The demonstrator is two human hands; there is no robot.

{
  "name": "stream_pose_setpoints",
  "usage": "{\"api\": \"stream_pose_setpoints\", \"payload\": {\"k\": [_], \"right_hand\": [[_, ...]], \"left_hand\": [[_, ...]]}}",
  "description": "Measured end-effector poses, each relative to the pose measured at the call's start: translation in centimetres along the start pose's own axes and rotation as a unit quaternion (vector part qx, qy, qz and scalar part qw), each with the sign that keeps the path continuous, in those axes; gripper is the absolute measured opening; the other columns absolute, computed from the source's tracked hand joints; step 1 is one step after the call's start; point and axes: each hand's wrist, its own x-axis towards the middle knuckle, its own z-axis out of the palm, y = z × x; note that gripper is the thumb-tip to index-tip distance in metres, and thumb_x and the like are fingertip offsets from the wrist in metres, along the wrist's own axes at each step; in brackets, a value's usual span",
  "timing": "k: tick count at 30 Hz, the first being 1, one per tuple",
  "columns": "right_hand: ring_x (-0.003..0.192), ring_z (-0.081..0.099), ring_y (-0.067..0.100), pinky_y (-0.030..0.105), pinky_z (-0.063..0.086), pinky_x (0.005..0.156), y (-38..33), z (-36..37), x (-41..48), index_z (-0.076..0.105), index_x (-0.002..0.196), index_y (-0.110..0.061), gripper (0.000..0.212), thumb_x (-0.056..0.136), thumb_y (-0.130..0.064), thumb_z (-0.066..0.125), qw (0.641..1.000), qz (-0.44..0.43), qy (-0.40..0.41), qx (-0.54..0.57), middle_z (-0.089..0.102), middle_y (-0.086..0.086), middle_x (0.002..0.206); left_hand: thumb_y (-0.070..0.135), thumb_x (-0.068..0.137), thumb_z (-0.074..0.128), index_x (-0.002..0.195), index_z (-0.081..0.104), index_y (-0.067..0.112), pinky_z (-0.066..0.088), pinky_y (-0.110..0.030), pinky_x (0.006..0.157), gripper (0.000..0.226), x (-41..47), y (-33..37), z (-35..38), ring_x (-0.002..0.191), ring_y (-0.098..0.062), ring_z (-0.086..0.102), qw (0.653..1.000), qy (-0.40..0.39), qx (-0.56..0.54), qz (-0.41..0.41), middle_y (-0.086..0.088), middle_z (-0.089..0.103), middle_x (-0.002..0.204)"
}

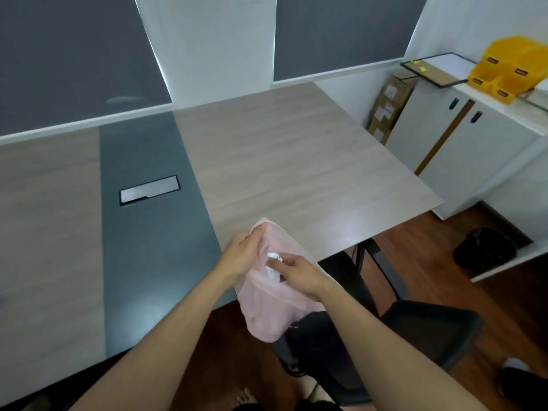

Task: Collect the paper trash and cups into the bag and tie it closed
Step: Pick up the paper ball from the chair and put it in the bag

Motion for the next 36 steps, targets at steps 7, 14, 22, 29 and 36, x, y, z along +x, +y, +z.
{"api": "stream_pose_setpoints", "payload": {"k": [7,14,22,29,36], "right_hand": [[0.148,0.053,0.029,0.043,0.04,0.12,-1.8,0.6,2.1,0.045,0.168,-0.034,0.087,0.099,-0.087,0.046,0.983,0.043,-0.009,-0.177,0.051,0.0,0.169],[0.161,0.04,0.032,0.045,0.037,0.13,-2.3,-2.0,3.8,0.025,0.176,-0.024,0.101,0.097,-0.06,0.076,0.948,0.074,0.038,-0.308,0.036,0.005,0.179],[0.154,0.048,0.032,0.046,0.044,0.121,-6.0,-1.5,6.2,0.025,0.172,-0.029,0.105,0.091,-0.07,0.075,0.885,0.036,0.068,-0.459,0.047,0.005,0.17],[0.155,0.046,0.029,0.045,0.044,0.123,-10.4,-2.3,10.5,0.03,0.171,-0.028,0.113,0.082,-0.075,0.082,0.86,-0.008,0.122,-0.496,0.046,0.003,0.17],[0.159,0.041,0.031,0.046,0.039,0.128,-15.6,-4.8,14.8,0.024,0.174,-0.023,0.125,0.079,-0.08,0.081,0.841,-0.037,0.169,-0.512,0.04,0.005,0.175]], "left_hand": [[0.08,0.081,0.066,0.108,0.06,0.02,0.042,-0.041,0.087,0.066,0.7,2.6,-6.1,0.094,-0.023,0.053,0.981,0.039,-0.193,0.0,-0.006,0.054,0.104],[0.08,0.093,0.053,0.082,0.057,0.019,0.038,-0.035,0.069,0.062,3.0,2.3,-12.4,0.069,-0.018,0.048,0.979,0.168,-0.114,0.015,-0.004,0.05,0.076],[0.07,0.108,0.043,0.121,0.073,0.008,0.058,-0.047,0.083,0.07,8.1,-1.7,-16.5,0.09,-0.03,0.063,0.975,0.171,-0.101,-0.104,-0.013,0.068,0.104],[0.067,0.111,0.036,0.138,0.069,0.05,0.059,-0.035,0.086,0.046,11.0,0.4,-19.4,0.107,-0.015,0.072,0.962,0.181,-0.2,-0.04,0.016,0.076,0.124],[0.067,0.111,0.04,0.124,0.071,0.059,0.059,-0.04,0.105,0.035,12.5,2.4,-22.0,0.125,-0.016,0.072,0.954,0.229,-0.189,0.049,0.01,0.075,0.137]]}}
